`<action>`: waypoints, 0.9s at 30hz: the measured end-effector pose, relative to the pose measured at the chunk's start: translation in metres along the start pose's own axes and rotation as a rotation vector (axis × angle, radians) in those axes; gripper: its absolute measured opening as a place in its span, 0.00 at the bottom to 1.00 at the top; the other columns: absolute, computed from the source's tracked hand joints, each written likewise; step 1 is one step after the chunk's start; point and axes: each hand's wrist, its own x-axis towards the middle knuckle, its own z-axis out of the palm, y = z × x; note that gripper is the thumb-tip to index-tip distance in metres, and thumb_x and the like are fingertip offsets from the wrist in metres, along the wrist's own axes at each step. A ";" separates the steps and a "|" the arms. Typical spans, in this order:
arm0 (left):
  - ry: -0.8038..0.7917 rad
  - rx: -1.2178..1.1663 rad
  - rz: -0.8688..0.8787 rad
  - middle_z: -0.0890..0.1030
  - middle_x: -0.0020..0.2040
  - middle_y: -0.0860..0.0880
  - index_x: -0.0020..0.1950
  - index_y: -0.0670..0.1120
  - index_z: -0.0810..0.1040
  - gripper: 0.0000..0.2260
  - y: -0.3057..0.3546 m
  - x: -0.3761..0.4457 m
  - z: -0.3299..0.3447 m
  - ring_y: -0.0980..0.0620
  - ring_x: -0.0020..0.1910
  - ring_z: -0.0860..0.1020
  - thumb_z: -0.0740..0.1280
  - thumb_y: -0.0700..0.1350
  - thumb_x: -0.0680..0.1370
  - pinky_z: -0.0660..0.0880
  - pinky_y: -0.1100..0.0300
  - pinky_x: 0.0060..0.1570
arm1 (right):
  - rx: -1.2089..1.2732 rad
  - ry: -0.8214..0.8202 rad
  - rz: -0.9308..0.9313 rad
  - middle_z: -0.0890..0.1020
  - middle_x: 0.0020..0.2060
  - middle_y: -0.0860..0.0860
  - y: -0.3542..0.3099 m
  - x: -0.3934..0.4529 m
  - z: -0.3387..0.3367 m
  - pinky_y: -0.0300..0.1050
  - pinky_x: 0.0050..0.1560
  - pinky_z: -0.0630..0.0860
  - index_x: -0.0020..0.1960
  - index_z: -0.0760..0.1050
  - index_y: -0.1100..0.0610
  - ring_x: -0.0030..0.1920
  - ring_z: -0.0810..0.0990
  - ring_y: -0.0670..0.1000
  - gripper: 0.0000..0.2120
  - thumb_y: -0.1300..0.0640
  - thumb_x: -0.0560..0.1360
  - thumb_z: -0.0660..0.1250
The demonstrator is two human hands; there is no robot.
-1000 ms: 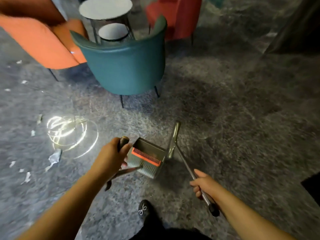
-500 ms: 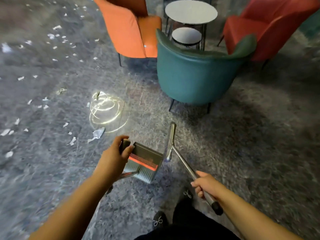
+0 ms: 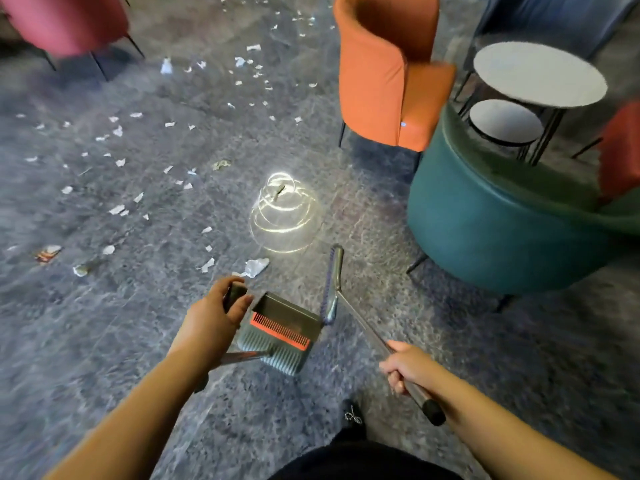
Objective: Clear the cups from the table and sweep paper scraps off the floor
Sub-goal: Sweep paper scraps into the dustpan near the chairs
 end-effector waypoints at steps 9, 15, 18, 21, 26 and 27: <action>0.177 -0.009 -0.104 0.80 0.40 0.50 0.61 0.59 0.71 0.11 0.017 0.072 -0.025 0.48 0.39 0.79 0.63 0.57 0.79 0.68 0.58 0.32 | -0.056 -0.107 -0.039 0.66 0.32 0.54 -0.118 0.056 -0.004 0.36 0.19 0.61 0.67 0.61 0.56 0.20 0.63 0.45 0.13 0.60 0.83 0.54; 0.186 -0.069 -0.157 0.80 0.38 0.50 0.58 0.63 0.71 0.08 -0.001 0.125 -0.050 0.50 0.35 0.78 0.64 0.57 0.79 0.70 0.58 0.30 | -0.131 -0.103 0.002 0.66 0.31 0.54 -0.174 0.098 0.012 0.37 0.21 0.61 0.72 0.62 0.56 0.21 0.63 0.46 0.19 0.65 0.82 0.53; 0.160 -0.085 -0.150 0.80 0.38 0.50 0.54 0.65 0.70 0.05 -0.019 0.152 -0.063 0.49 0.35 0.79 0.63 0.57 0.79 0.71 0.57 0.30 | -0.173 -0.079 -0.008 0.66 0.30 0.54 -0.199 0.112 0.032 0.38 0.21 0.62 0.75 0.59 0.57 0.21 0.64 0.47 0.23 0.66 0.81 0.53; 0.145 -0.094 -0.162 0.80 0.37 0.51 0.53 0.66 0.71 0.05 -0.040 0.174 -0.078 0.49 0.34 0.79 0.64 0.57 0.79 0.72 0.57 0.31 | -0.205 -0.038 0.010 0.67 0.30 0.54 -0.223 0.125 0.056 0.38 0.21 0.63 0.76 0.56 0.58 0.23 0.64 0.48 0.24 0.66 0.81 0.54; 0.134 -0.099 -0.190 0.80 0.35 0.54 0.48 0.71 0.70 0.06 -0.071 0.199 -0.099 0.52 0.33 0.79 0.65 0.58 0.78 0.73 0.57 0.30 | -0.221 0.013 0.035 0.66 0.29 0.54 -0.255 0.149 0.091 0.35 0.19 0.60 0.73 0.60 0.64 0.21 0.63 0.47 0.20 0.68 0.81 0.54; 0.138 -0.092 -0.190 0.79 0.34 0.53 0.46 0.72 0.70 0.07 -0.077 0.203 -0.102 0.52 0.31 0.79 0.65 0.58 0.78 0.73 0.58 0.29 | -0.226 0.023 0.042 0.66 0.29 0.54 -0.261 0.154 0.096 0.34 0.19 0.60 0.73 0.59 0.63 0.21 0.63 0.47 0.21 0.68 0.81 0.54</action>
